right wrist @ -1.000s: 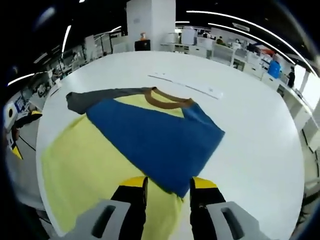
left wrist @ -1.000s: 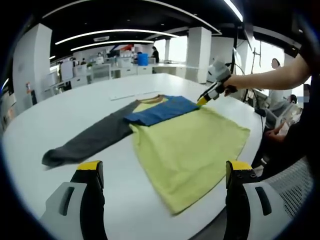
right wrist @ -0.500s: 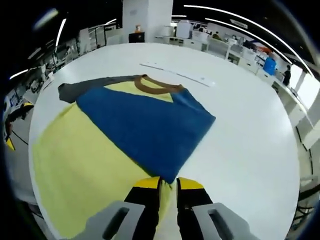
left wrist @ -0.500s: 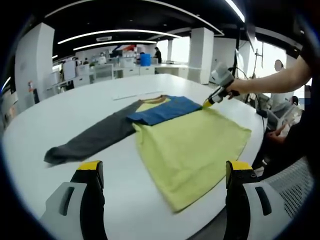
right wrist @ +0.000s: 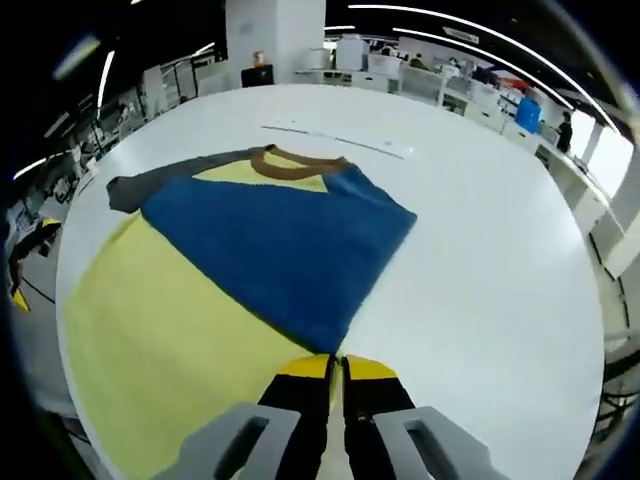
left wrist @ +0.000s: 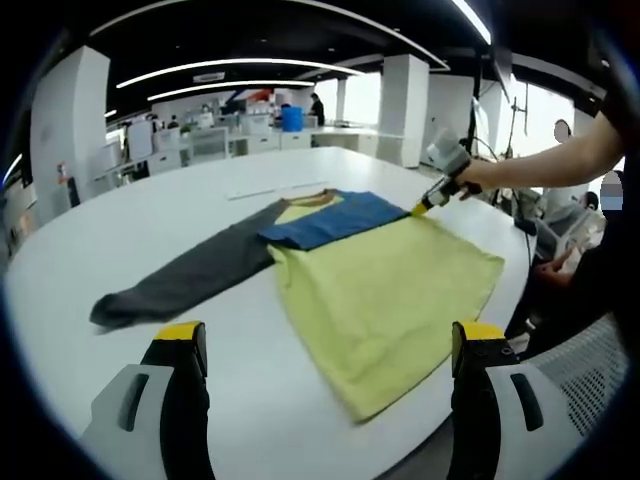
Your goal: Fold the garment on the visible template until the final outline fits inside the template.
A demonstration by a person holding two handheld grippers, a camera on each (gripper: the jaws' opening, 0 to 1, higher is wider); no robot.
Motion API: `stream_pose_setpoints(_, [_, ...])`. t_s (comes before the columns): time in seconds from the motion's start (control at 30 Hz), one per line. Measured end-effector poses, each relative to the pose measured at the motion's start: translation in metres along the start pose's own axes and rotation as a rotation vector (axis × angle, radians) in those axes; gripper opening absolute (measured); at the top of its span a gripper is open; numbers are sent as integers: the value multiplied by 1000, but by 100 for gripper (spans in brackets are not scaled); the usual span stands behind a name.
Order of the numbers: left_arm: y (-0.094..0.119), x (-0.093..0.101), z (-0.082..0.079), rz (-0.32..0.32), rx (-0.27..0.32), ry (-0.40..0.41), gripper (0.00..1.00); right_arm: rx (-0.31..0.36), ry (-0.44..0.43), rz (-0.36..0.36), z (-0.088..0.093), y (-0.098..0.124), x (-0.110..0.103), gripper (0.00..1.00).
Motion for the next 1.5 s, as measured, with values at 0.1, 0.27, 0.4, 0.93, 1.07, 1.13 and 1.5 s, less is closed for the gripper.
stream_pose_setpoints(0.1, [0,-1,0,-1,-1,0,99,0,-9,-4,2,1,2,0])
stream_pose_setpoints(0.27, [2,-3,-1,-7,0,1,99,4,-31,-7,5,2,5,0])
stream_pose_setpoints(0.4, [3,-5,-3,-12,2,-1,99,3,-45,-4,8,4,8,0])
stream_pose_setpoints(0.93, [4,-15,-5,-31,11,16,99,87,-166,-15,8,10,14,16])
stream_pose_setpoints(1.07, [3,-17,-7,-35,19,27,99,188,-232,-54,-7,17,8,37])
stream_pose_setpoints(1.13, [3,-18,-9,-37,26,36,99,211,-230,-70,-13,21,4,45])
stream_pose_setpoints(1.5, [9,-40,-16,-83,92,144,99,348,-175,-147,-37,53,-23,77])
Point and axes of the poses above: the point that each gripper's makers call its tool centre point, and the gripper's own axes: y roughly backward along the fingers, x roughly to its right, z roughly out of its underside, the point moved 2 cm from there along y, roughly backward along the fingers, and after that the axes turned 10 degrees about y, right-handed, at the moved point
